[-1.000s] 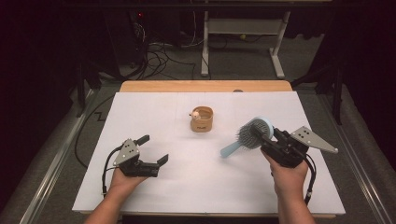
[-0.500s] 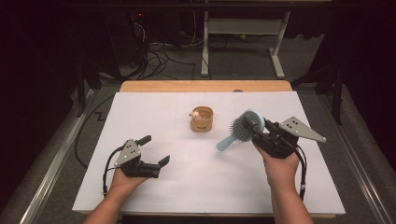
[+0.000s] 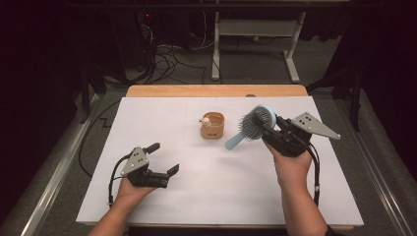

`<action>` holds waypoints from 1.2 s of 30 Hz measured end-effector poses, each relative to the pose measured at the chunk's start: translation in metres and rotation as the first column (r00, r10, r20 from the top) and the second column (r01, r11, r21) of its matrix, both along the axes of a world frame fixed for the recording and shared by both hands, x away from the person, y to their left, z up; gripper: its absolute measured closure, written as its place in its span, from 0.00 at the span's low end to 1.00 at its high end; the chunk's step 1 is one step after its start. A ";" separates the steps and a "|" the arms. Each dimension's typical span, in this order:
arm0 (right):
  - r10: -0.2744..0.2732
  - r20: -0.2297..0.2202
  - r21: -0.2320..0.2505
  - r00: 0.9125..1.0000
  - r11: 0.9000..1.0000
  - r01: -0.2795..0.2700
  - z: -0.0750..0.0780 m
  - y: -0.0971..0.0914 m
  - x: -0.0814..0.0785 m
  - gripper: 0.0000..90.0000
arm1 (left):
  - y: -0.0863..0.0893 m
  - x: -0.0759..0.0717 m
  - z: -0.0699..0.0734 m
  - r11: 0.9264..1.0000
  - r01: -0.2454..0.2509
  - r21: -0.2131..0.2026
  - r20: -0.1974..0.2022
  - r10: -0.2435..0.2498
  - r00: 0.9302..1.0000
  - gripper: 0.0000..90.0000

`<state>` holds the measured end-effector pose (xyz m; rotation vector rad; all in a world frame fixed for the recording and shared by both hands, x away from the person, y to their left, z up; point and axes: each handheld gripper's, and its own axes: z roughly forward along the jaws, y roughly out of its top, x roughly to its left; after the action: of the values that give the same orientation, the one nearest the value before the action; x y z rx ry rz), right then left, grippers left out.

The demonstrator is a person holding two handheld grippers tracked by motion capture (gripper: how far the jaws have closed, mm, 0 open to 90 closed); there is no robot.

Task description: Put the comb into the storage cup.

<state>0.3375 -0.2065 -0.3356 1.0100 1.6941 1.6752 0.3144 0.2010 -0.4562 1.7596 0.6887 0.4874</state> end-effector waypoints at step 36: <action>-0.022 0.057 0.025 0.998 0.999 0.021 0.035 0.010 0.023 0.65 | 0.000 -0.001 0.001 1.000 -0.001 -0.013 0.005 0.001 1.000 0.00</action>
<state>0.3601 -0.1966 -0.3011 0.9793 1.6244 1.6990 0.3132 0.2013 -0.4554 1.7457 0.6872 0.4870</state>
